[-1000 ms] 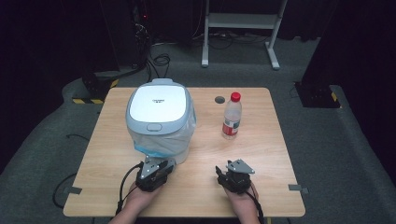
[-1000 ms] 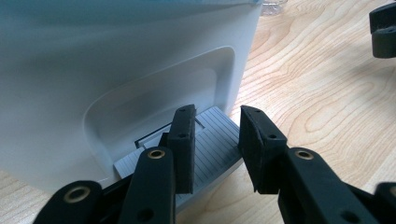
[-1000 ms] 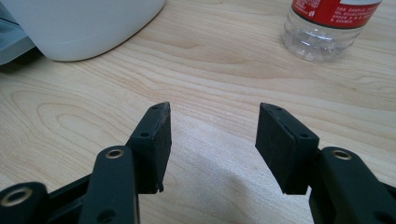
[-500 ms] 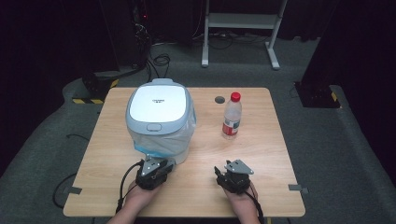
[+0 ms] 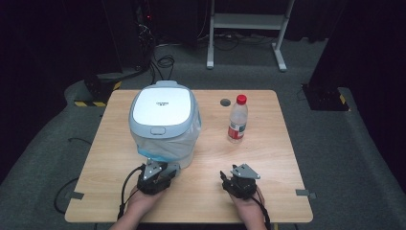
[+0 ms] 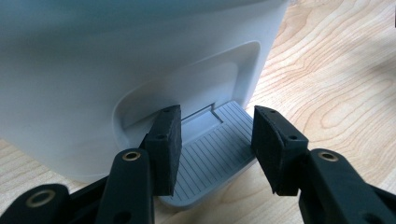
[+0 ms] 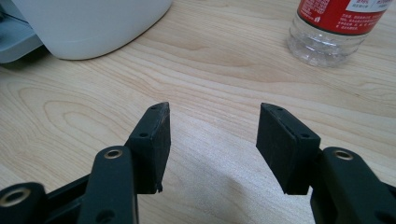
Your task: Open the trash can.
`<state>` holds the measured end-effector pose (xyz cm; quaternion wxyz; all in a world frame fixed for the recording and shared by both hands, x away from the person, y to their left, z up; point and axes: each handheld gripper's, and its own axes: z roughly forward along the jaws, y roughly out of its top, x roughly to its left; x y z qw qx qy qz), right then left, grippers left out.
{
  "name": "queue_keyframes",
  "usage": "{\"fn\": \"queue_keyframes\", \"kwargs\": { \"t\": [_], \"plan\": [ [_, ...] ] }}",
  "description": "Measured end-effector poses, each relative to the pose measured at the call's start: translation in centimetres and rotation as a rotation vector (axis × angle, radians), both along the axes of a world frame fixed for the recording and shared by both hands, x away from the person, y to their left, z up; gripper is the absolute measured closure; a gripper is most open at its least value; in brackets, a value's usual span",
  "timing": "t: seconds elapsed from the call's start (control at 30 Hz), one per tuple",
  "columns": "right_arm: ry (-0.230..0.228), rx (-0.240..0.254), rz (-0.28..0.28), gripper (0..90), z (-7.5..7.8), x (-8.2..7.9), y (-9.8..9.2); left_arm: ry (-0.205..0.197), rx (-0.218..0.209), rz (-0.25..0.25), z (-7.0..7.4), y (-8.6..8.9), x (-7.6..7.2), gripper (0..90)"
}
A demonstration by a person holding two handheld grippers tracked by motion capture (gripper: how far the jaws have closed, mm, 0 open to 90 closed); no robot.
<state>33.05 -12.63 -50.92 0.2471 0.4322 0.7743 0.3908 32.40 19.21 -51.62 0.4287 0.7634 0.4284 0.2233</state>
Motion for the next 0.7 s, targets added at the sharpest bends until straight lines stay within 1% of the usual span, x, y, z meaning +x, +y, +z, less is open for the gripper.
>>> {"fn": "queue_keyframes", "kwargs": {
  "t": [0.17,0.23,0.3,0.43,0.47,0.5,0.53,0.57,0.63,0.67,0.7],
  "plan": [
    [0.006,0.001,0.001,44.4,0.0,0.0,0.0,-0.008,0.011,0.011,-0.2,-0.2,-0.1,53.2],
    [0.005,0.003,0.001,44.4,-0.1,0.0,0.0,-0.002,0.009,0.009,-0.2,-0.2,0.0,53.3],
    [0.006,0.003,0.003,44.4,-0.1,0.0,0.0,0.005,0.017,0.009,-0.2,-0.2,0.0,53.3],
    [0.004,0.003,0.004,44.4,0.0,0.0,0.1,0.026,0.048,0.01,-0.3,-0.5,0.2,53.4],
    [0.003,0.003,0.004,44.4,0.0,0.0,0.1,0.033,0.058,0.009,-0.3,-0.6,0.3,53.4],
    [0.004,0.004,0.003,44.4,0.0,0.0,0.1,0.05,0.081,0.007,-0.4,-0.7,0.4,53.4],
    [0.003,0.003,0.005,44.4,0.0,0.0,0.1,0.055,0.083,0.007,-0.4,-0.8,0.5,53.4],
    [0.003,0.004,0.004,44.4,0.0,0.0,0.1,0.067,0.078,0.008,-0.4,-0.7,0.6,53.5],
    [0.002,0.003,0.003,44.4,0.0,0.0,0.0,0.102,0.043,0.007,-0.4,-0.4,1.0,53.5],
    [0.002,0.004,0.003,44.4,0.0,0.0,0.0,0.109,0.032,0.003,-0.4,-0.4,1.1,53.5],
    [0.003,0.004,0.003,44.4,0.0,0.0,0.0,0.109,0.032,0.004,-0.4,-0.4,1.1,53.5]
  ]
}}
